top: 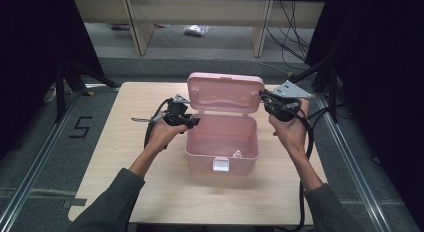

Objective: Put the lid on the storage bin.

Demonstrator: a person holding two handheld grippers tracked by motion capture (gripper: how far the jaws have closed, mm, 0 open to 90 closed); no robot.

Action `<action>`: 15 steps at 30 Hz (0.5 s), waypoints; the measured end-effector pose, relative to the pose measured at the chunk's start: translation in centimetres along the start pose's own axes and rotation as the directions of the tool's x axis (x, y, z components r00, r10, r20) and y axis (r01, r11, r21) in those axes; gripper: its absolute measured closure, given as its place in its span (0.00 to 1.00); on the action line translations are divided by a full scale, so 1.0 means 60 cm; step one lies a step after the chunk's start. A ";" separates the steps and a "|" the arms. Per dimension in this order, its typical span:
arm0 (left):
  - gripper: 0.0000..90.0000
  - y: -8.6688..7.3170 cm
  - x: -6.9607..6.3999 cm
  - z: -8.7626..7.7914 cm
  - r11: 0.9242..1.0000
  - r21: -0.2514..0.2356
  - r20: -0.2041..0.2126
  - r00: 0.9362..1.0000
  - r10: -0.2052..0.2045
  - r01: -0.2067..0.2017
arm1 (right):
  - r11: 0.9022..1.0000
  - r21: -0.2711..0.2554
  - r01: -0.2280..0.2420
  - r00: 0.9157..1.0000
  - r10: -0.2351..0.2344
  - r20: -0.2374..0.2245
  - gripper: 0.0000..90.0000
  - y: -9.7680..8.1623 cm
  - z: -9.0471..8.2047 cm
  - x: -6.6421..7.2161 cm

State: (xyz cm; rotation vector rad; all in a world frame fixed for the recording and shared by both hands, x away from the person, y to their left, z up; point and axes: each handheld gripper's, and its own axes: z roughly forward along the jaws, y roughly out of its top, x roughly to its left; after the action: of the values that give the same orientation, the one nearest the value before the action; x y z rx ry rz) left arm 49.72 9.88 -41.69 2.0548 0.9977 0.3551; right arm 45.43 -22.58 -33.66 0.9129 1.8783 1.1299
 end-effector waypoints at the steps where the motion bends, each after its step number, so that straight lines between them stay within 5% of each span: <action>1: 0.71 0.000 -0.001 -0.005 1.000 -0.001 0.006 1.000 0.000 0.000 | 1.000 -0.007 -0.003 1.000 0.003 0.009 0.92 -0.001 0.000 0.001; 6: 0.66 -0.003 -0.005 -0.028 1.000 -0.002 0.014 1.000 0.008 -0.008 | 1.000 -0.009 0.001 1.000 -0.001 0.004 0.92 -0.002 -0.005 0.003; 9: 0.63 -0.007 -0.007 -0.038 1.000 -0.010 0.014 1.000 0.010 -0.010 | 0.999 0.008 0.039 0.999 -0.039 0.008 1.00 -0.006 -0.010 0.003; 11: 0.64 -0.010 -0.007 -0.045 1.000 -0.014 0.034 0.999 0.011 -0.010 | 1.000 0.002 0.010 1.000 -0.010 -0.027 1.00 -0.010 -0.012 0.003; 15: 0.67 -0.017 0.010 -0.037 0.998 -0.023 0.064 0.997 -0.052 0.054 | 1.000 0.001 0.008 0.999 -0.008 -0.047 1.00 -0.007 -0.008 0.011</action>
State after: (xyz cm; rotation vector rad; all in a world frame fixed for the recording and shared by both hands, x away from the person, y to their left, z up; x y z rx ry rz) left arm 48.36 11.95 -41.11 2.0011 1.0023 0.2717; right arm 44.59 -22.35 -34.03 0.8856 1.9191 1.1544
